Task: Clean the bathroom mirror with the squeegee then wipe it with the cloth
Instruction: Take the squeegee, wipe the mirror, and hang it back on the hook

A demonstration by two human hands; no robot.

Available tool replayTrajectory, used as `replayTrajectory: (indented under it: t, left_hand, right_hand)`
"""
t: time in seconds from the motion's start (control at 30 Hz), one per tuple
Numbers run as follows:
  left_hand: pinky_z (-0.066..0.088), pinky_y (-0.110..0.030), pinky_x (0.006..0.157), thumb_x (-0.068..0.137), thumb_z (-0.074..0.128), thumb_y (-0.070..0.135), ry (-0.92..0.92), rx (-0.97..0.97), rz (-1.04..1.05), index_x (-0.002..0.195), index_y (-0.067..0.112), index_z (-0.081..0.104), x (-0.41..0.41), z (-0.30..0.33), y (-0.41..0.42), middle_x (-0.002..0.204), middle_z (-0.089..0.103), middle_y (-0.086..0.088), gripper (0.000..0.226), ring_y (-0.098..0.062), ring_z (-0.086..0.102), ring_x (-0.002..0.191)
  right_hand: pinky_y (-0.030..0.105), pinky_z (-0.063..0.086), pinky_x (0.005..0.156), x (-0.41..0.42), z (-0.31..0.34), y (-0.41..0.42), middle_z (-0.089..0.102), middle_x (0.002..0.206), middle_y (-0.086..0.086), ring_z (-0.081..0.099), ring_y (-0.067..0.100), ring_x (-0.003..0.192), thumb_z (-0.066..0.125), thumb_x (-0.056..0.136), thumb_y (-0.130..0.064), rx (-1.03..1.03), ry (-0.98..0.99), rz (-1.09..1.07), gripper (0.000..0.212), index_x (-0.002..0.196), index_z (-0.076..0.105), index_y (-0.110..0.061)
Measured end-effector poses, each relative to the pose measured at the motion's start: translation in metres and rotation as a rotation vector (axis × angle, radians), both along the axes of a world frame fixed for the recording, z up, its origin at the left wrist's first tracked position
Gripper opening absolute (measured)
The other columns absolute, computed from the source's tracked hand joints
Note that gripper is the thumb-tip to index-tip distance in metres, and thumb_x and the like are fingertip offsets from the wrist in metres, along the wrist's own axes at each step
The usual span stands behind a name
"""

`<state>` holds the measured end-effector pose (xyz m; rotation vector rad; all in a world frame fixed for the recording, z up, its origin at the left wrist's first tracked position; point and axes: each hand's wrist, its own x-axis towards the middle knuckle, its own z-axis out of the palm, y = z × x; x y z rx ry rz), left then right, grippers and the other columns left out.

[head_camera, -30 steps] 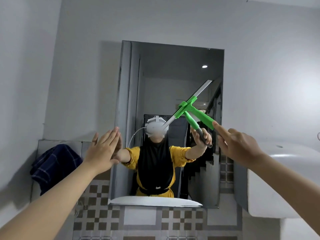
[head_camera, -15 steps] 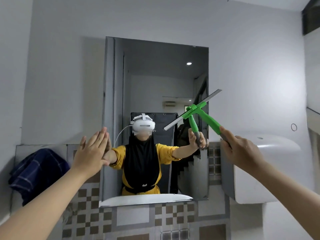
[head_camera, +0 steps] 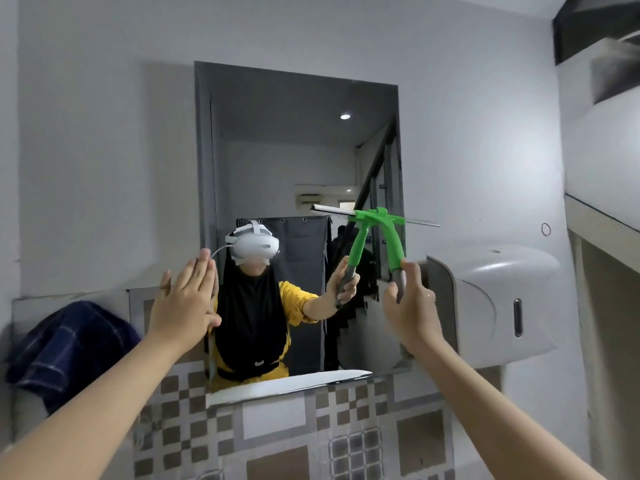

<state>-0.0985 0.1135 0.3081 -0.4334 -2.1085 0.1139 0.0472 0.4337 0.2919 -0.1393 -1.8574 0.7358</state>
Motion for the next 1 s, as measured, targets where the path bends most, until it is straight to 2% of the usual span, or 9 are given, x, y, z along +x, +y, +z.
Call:
replayTrajectory:
  t: [0.1, 0.23, 0.43, 0.53, 0.7, 0.83, 0.93, 1.0]
  left_hand:
    - [0.013, -0.053, 0.111, 0.064, 0.08, 0.037, -0.013, 0.006, -0.03, 0.146, 0.005, 0.012, 0.002, 0.0, 0.0, 0.155, 0.002, -0.008, 0.111, -0.028, 0.012, 0.143]
    - [0.011, -0.052, 0.111, 0.065, 0.08, 0.037, -0.03, 0.005, -0.058, 0.146, 0.006, 0.011, -0.001, 0.0, -0.002, 0.156, 0.0, -0.007, 0.111, -0.027, 0.009, 0.143]
    - [0.02, -0.055, 0.11, 0.056, 0.085, 0.038, -0.018, -0.001, -0.089, 0.143, 0.004, 0.015, -0.01, -0.001, -0.005, 0.155, 0.008, -0.009, 0.117, -0.029, 0.017, 0.141]
    - [0.024, -0.057, 0.107, 0.053, 0.086, 0.037, -0.007, 0.007, -0.114, 0.141, 0.001, 0.019, -0.013, -0.003, -0.005, 0.153, 0.012, -0.01, 0.117, -0.032, 0.024, 0.139]
    - [0.01, -0.053, 0.111, 0.067, 0.078, 0.037, -0.016, 0.019, -0.106, 0.146, 0.006, 0.01, -0.009, -0.003, -0.005, 0.156, -0.002, -0.006, 0.109, -0.026, 0.008, 0.143]
    - [0.007, -0.052, 0.111, 0.071, 0.075, 0.037, -0.026, 0.013, -0.121, 0.146, 0.007, 0.007, -0.005, -0.002, -0.005, 0.156, -0.006, -0.006, 0.106, -0.026, 0.003, 0.144]
    - [0.015, -0.055, 0.109, 0.061, 0.081, 0.041, 0.016, -0.025, -0.11, 0.145, 0.005, 0.018, -0.005, -0.001, -0.008, 0.156, 0.007, -0.01, 0.111, -0.03, 0.016, 0.142]
    - [0.023, -0.057, 0.106, 0.05, 0.085, 0.045, 0.042, -0.048, -0.104, 0.141, 0.002, 0.029, -0.007, -0.001, -0.011, 0.153, 0.021, -0.014, 0.116, -0.033, 0.029, 0.137]
  right_hand:
    - [0.022, 0.031, 0.043, -0.006, 0.002, -0.024, 0.061, 0.077, 0.014, 0.052, 0.018, 0.054, 0.04, 0.096, -0.017, -0.138, 0.0, 0.044, 0.039, 0.134, 0.032, -0.017]
    - [0.024, 0.036, 0.046, -0.008, 0.01, -0.047, 0.062, 0.088, 0.015, 0.057, 0.023, 0.063, 0.038, 0.094, -0.016, -0.258, 0.013, 0.085, 0.039, 0.132, 0.031, -0.019]
    - [0.034, 0.049, 0.052, -0.004, 0.02, -0.072, 0.061, 0.087, 0.012, 0.063, 0.03, 0.071, 0.036, 0.091, -0.013, -0.361, 0.005, 0.108, 0.031, 0.12, 0.032, -0.023]
    - [0.042, 0.055, 0.055, -0.004, 0.023, -0.087, 0.06, 0.087, 0.012, 0.064, 0.033, 0.072, 0.036, 0.09, -0.012, -0.407, -0.001, 0.119, 0.022, 0.108, 0.032, -0.024]
    - [0.051, 0.058, 0.059, -0.005, 0.027, -0.116, 0.056, 0.082, 0.008, 0.065, 0.031, 0.068, 0.038, 0.091, -0.013, -0.503, 0.022, 0.152, 0.019, 0.108, 0.033, -0.021]
    - [0.049, 0.058, 0.057, -0.007, 0.03, -0.145, 0.054, 0.077, 0.006, 0.063, 0.027, 0.065, 0.039, 0.09, -0.01, -0.551, 0.068, 0.195, 0.018, 0.105, 0.034, -0.017]
    - [0.04, 0.055, 0.051, -0.007, 0.029, -0.17, 0.053, 0.072, 0.006, 0.061, 0.026, 0.06, 0.038, 0.091, -0.009, -0.564, 0.066, 0.212, 0.018, 0.108, 0.033, -0.014]
    - [0.033, 0.047, 0.048, -0.009, 0.028, -0.187, 0.052, 0.071, 0.005, 0.059, 0.024, 0.06, 0.037, 0.092, -0.009, -0.572, 0.074, 0.233, 0.016, 0.108, 0.032, -0.012]
